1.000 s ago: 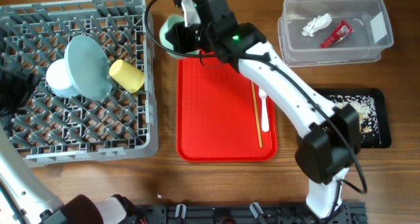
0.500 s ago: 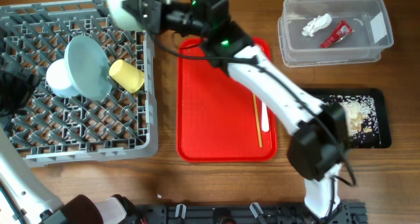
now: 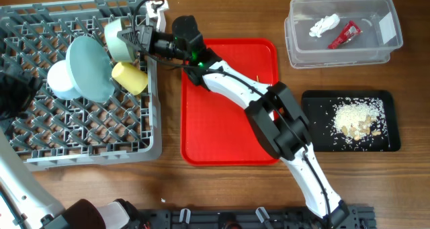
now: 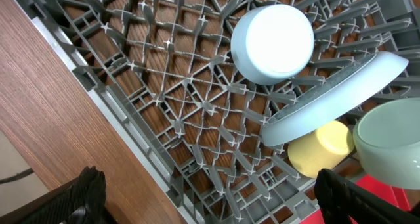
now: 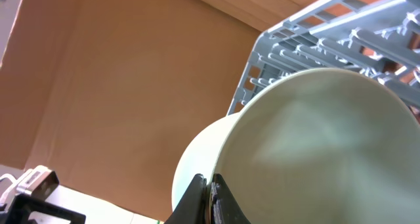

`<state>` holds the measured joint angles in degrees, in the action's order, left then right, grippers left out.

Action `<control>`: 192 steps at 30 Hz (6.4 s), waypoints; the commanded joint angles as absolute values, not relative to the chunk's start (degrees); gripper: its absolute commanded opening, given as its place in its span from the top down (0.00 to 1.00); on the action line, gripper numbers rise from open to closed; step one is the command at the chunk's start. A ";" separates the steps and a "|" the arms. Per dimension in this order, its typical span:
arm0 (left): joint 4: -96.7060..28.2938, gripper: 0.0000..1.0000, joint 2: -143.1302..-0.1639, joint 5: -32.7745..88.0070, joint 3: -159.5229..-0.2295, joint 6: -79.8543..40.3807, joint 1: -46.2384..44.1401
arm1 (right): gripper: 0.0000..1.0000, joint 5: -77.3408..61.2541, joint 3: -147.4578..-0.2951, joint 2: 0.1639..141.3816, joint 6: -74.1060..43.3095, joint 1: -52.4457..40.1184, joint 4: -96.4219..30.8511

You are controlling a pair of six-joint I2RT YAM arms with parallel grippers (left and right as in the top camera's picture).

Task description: Sort waste into correct bins and load items into the dishwasher rack

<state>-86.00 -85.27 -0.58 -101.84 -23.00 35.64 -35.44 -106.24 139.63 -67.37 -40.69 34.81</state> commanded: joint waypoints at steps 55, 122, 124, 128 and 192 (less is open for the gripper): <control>-67.46 0.01 -87.64 31.92 -102.02 -8.23 3.81 | 0.00 -28.56 -106.32 110.08 -44.99 -6.28 -32.80; -53.21 0.75 -118.30 -12.43 -103.07 4.19 -4.23 | 0.00 -8.51 -106.28 110.17 -45.17 -3.99 -43.59; -53.43 0.77 -118.32 -12.36 -103.07 4.08 -4.21 | 0.00 -8.51 -106.28 110.17 -45.17 -3.99 -43.59; -53.34 0.96 -118.30 -12.25 -103.07 3.66 -4.23 | 0.00 -8.51 -106.28 110.17 -45.17 -4.03 -43.59; -43.48 0.96 -106.59 4.49 -103.20 -17.21 12.27 | 0.00 -8.51 -106.26 110.26 -45.15 -4.14 -43.59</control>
<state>-44.40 -112.31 3.55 -103.13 -16.32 11.84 -9.96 -106.41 109.65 -46.13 -3.97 -43.68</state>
